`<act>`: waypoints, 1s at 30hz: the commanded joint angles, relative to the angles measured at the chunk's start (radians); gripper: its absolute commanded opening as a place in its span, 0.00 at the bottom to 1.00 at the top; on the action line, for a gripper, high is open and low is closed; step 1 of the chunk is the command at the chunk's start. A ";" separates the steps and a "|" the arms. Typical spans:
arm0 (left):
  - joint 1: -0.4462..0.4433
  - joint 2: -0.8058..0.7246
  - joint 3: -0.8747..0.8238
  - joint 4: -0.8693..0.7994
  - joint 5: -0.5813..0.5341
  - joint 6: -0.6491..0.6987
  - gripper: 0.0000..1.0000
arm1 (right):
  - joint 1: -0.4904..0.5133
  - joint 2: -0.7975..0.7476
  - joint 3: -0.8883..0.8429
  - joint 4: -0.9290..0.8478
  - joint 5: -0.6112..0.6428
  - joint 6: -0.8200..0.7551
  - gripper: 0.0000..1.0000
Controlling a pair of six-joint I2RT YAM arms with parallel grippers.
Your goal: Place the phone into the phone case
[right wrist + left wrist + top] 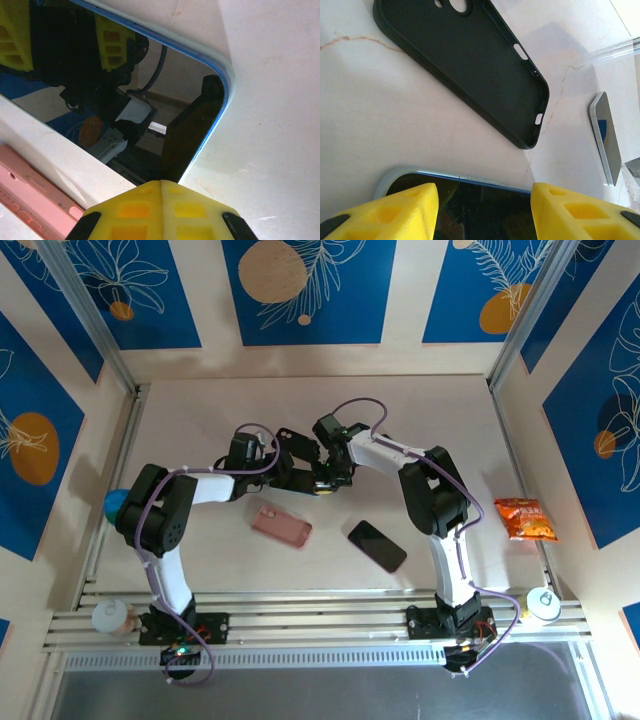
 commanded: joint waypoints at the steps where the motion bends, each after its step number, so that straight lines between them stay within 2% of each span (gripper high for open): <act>1: -0.006 0.037 -0.041 -0.134 -0.012 0.007 0.53 | 0.017 0.078 -0.019 -0.025 0.030 -0.017 0.00; 10: -0.006 0.045 -0.061 -0.123 -0.017 0.005 0.53 | 0.065 0.123 -0.147 -0.034 0.093 -0.025 0.00; 22: -0.007 0.053 -0.081 -0.104 -0.013 0.002 0.53 | 0.103 0.240 -0.213 -0.012 0.078 -0.005 0.00; 30: -0.006 0.062 -0.055 -0.119 -0.015 0.007 0.53 | 0.093 0.115 -0.245 0.000 -0.033 0.067 0.00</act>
